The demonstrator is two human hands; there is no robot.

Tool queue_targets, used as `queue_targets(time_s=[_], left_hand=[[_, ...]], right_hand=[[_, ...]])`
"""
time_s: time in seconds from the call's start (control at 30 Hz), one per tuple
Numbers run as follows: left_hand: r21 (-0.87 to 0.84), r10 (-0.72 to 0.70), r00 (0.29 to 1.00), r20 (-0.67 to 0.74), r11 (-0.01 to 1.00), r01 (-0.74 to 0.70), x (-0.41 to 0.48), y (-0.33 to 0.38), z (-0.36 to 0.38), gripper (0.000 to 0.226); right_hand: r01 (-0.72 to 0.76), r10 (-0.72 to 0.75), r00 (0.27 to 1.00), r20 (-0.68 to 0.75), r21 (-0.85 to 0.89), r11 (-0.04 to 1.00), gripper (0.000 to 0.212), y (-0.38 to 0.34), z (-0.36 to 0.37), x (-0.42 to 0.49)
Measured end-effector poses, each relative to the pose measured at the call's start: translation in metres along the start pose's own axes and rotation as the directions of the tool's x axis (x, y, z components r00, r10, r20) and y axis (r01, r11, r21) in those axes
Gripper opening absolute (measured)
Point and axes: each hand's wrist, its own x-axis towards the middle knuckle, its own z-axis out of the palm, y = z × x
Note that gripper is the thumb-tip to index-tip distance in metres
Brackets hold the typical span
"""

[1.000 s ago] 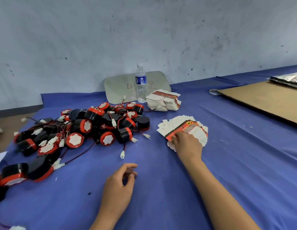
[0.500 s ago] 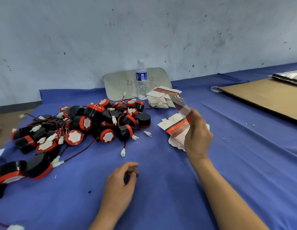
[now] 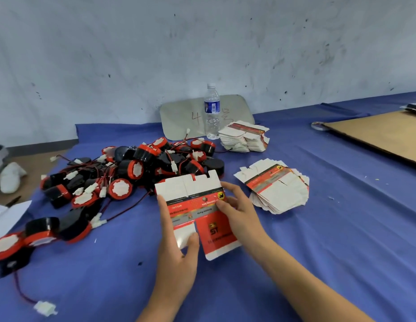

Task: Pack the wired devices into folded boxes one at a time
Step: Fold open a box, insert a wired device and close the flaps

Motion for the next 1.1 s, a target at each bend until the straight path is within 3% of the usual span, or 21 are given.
queue_targets(time_s=[0.2,0.3,0.4,0.6,0.73,0.83,0.9,1.0,1.1], left_hand=[[-0.091,0.002,1.000,0.016,0.996,0.000,0.000,-0.002,-0.001,0.110],[-0.138,0.048,0.999,0.021,0.989,-0.045,0.000,-0.002,-0.003,0.099],[-0.158,0.095,0.995,0.012,0.983,-0.092,0.000,0.002,-0.001,0.097],[-0.112,0.162,0.982,-0.099,0.979,-0.173,0.000,0.003,-0.005,0.115],[-0.065,0.175,0.977,-0.121,0.981,-0.184,-0.001,0.005,-0.006,0.124],[-0.061,0.186,0.974,-0.127,0.979,-0.195,-0.003,0.009,-0.005,0.115],[-0.006,0.214,0.970,-0.117,0.976,-0.216,-0.004,0.010,-0.005,0.106],[0.145,0.251,0.957,-0.144,0.962,-0.231,-0.001,0.005,-0.008,0.100],[0.407,0.219,0.967,-0.132,0.901,-0.148,0.004,-0.003,-0.009,0.097]], right_hand=[[-0.022,0.029,0.995,-0.099,0.068,0.997,0.031,-0.001,-0.004,0.002],[-0.079,0.088,0.991,-0.102,0.092,0.993,0.030,0.001,-0.005,0.002],[-0.166,0.169,0.986,-0.015,0.097,0.981,0.030,0.003,-0.005,0.003],[-0.275,0.233,0.925,0.300,0.105,0.956,0.027,0.004,0.001,-0.004],[-0.261,0.239,0.912,0.334,0.022,0.965,0.026,0.005,0.003,-0.005],[-0.272,0.256,0.898,0.358,-0.007,0.962,0.018,0.004,0.005,-0.008],[-0.271,0.249,0.862,0.441,-0.015,0.962,0.041,-0.002,0.004,-0.011],[-0.185,0.171,0.822,0.543,-0.030,0.982,0.102,-0.010,0.004,-0.014],[-0.135,0.066,0.775,0.629,0.062,0.989,0.120,-0.017,0.010,-0.021]])
